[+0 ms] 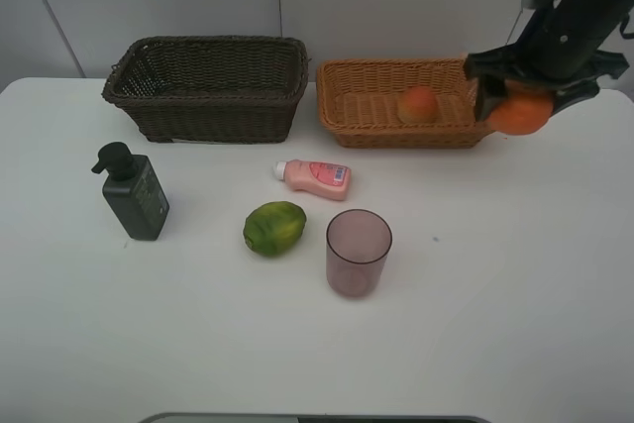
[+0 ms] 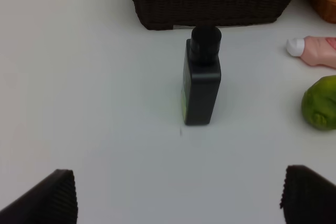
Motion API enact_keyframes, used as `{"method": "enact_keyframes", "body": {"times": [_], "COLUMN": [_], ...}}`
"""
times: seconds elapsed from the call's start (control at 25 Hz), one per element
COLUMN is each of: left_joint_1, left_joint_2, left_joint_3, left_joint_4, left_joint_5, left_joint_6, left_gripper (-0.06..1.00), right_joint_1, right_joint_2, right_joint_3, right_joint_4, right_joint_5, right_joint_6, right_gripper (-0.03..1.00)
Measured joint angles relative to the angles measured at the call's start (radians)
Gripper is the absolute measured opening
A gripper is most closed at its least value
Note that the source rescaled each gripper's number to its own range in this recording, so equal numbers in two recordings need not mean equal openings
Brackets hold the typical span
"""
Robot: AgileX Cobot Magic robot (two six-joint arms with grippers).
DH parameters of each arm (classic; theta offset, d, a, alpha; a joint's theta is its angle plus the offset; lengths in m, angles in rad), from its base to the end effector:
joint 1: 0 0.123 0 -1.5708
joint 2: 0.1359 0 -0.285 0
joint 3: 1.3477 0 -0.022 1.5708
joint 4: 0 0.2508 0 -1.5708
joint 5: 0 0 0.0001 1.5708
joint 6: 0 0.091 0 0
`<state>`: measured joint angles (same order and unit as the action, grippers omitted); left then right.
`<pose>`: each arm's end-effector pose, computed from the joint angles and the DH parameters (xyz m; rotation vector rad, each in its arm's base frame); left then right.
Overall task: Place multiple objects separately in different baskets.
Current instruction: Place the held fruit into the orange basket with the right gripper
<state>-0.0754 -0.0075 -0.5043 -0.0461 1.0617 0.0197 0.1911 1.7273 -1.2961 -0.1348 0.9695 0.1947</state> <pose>-0.0068 -0.0032 0.2784 0.0991 2.0314 -0.0901 0.3445 0.0564 0.2446 -0.0836 2.8635 -0.0993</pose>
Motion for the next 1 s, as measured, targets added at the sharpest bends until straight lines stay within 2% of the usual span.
{"method": "enact_keyframes", "body": {"times": [0.24,0.52,0.76,1.0], "left_joint_1": [0.000,0.000,0.000,0.000], "left_joint_2": [0.000,0.000,0.000,0.000], "left_joint_3": [0.000,0.000,0.000,0.000], "left_joint_4": [0.000,0.000,0.000,0.000], "left_joint_5": [0.000,0.000,0.000,0.000], "left_joint_6": [0.000,0.000,0.000,0.000], "left_gripper": [1.00,1.00,1.00,1.00], "right_joint_1": [0.020,0.113,0.189,0.212], "right_joint_2": [0.104,0.290,0.448,0.507], "right_joint_3": [-0.181,-0.445,-0.616,-0.631], "right_joint_4": [-0.004,-0.005,0.001,0.021], "right_joint_5": [0.073,0.079,0.025,-0.059], "right_joint_6": [0.000,0.000,0.000,0.000], "right_gripper": [0.78,0.78,0.78,0.78]}}
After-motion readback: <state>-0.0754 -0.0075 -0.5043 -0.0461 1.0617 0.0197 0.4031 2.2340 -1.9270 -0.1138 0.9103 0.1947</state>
